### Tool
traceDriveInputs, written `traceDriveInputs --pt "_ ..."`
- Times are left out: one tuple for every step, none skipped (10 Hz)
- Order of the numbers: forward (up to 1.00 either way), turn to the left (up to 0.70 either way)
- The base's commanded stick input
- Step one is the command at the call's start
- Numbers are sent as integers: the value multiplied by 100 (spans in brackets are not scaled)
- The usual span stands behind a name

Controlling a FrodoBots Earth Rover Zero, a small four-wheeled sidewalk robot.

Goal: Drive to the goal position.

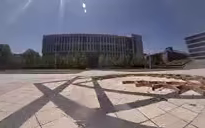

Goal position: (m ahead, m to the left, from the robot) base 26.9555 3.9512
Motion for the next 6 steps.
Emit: traceDriveInputs --pt "70 21" --pt "70 0" --pt "70 0" --pt "70 0" --pt "70 0" --pt "70 0"
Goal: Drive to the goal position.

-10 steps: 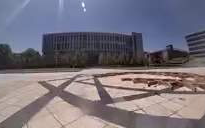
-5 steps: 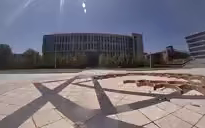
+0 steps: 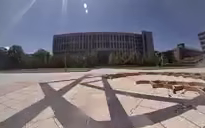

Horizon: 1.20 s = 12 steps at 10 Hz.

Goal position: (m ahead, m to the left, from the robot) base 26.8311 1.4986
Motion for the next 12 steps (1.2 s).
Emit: traceDriveInputs --pt "70 0" --pt "70 0" --pt "70 0" --pt "70 0" --pt "70 0" --pt "70 0" --pt "70 0" --pt "70 0" --pt "70 0" --pt "70 0" --pt "70 0" --pt "70 0"
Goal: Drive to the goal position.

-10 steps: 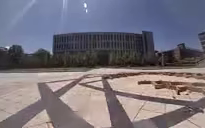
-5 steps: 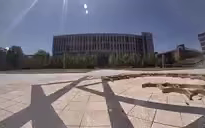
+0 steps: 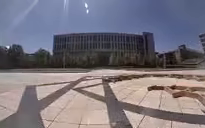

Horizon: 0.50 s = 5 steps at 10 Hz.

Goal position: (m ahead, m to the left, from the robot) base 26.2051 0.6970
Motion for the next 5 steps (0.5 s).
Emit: traceDriveInputs --pt "70 0" --pt "70 0" --pt "70 0" --pt "70 0" --pt "70 0"
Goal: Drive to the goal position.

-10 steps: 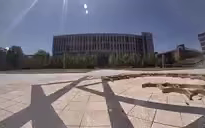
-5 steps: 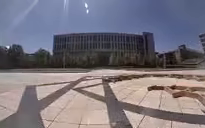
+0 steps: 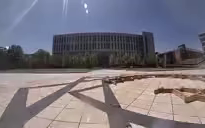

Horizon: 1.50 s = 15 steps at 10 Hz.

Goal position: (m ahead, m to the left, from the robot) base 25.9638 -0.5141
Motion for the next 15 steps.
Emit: traceDriveInputs --pt "70 1" --pt "70 4" --pt "70 27" --pt "70 35" --pt "70 35" --pt "70 31" --pt "70 26" --pt "70 2" --pt "70 1" --pt "70 0" --pt "70 0" --pt "70 0" --pt "70 0" --pt "70 0" --pt "70 0"
